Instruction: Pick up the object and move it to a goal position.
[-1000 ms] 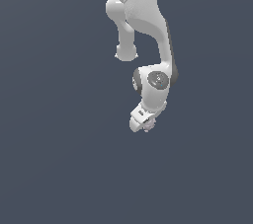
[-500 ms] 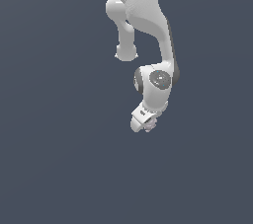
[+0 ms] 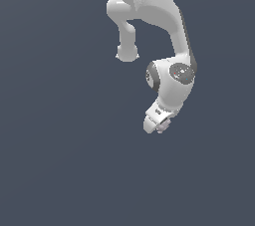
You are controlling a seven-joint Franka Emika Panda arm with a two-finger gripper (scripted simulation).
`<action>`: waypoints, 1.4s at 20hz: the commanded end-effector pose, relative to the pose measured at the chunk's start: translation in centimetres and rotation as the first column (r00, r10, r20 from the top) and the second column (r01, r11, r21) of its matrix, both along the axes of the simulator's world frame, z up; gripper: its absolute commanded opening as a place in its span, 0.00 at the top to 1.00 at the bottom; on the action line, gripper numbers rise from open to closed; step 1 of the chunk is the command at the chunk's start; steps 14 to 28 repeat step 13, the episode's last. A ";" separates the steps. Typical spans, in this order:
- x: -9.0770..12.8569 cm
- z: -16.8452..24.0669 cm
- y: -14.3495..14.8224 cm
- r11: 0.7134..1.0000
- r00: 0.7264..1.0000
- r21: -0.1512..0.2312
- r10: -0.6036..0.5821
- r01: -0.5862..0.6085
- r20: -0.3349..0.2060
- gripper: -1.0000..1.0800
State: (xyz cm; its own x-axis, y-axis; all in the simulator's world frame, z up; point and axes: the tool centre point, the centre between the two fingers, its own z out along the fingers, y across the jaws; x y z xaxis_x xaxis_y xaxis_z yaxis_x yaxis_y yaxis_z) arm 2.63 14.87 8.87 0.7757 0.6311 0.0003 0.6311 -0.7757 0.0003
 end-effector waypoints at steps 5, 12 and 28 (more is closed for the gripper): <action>1.4 2.9 2.9 1.000 1.000 0.001 0.000 0.000 0.000 1.00; 2.0 3.9 3.9 1.000 1.000 0.001 0.000 0.000 0.000 1.00; 2.0 3.9 4.0 1.000 1.000 0.001 0.000 0.000 0.000 1.00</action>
